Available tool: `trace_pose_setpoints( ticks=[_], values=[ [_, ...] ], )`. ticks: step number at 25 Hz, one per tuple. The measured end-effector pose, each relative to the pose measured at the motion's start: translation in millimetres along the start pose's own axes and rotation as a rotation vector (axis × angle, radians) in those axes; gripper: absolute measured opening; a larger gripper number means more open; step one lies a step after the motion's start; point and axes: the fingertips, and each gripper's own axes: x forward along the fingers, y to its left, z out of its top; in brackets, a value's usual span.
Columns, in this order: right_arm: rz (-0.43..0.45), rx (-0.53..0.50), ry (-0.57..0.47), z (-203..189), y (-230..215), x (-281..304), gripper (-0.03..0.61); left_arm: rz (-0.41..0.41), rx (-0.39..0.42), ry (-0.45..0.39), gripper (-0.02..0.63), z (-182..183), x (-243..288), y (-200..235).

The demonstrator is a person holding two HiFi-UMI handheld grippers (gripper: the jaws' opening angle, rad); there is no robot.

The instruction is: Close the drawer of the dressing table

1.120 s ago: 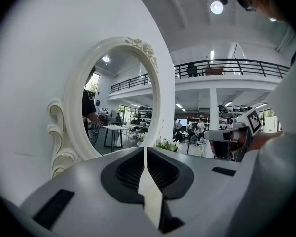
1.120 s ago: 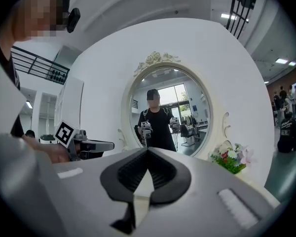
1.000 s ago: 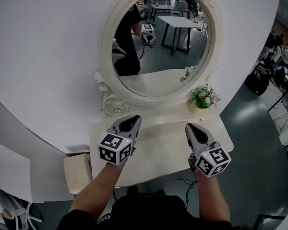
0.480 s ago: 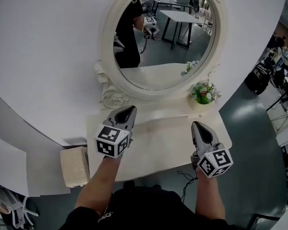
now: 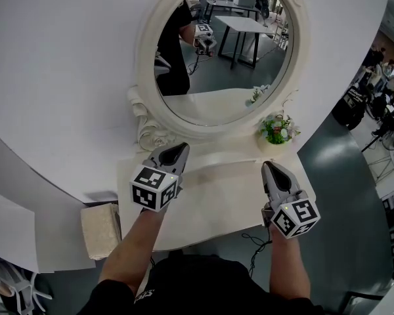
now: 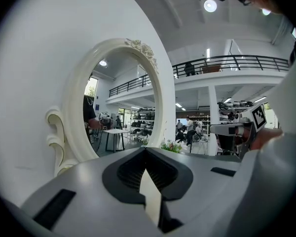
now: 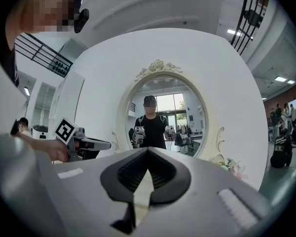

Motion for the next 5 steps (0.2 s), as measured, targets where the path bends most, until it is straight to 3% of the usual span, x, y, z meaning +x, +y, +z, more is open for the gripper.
trace_pose_setpoints(
  ticks=[5],
  values=[
    [0.011, -0.001, 0.000, 2.4, 0.8, 10.2, 0.008, -0.015, 0.018, 0.014, 0.006, 1.3, 5.1, -0.2]
  ],
)
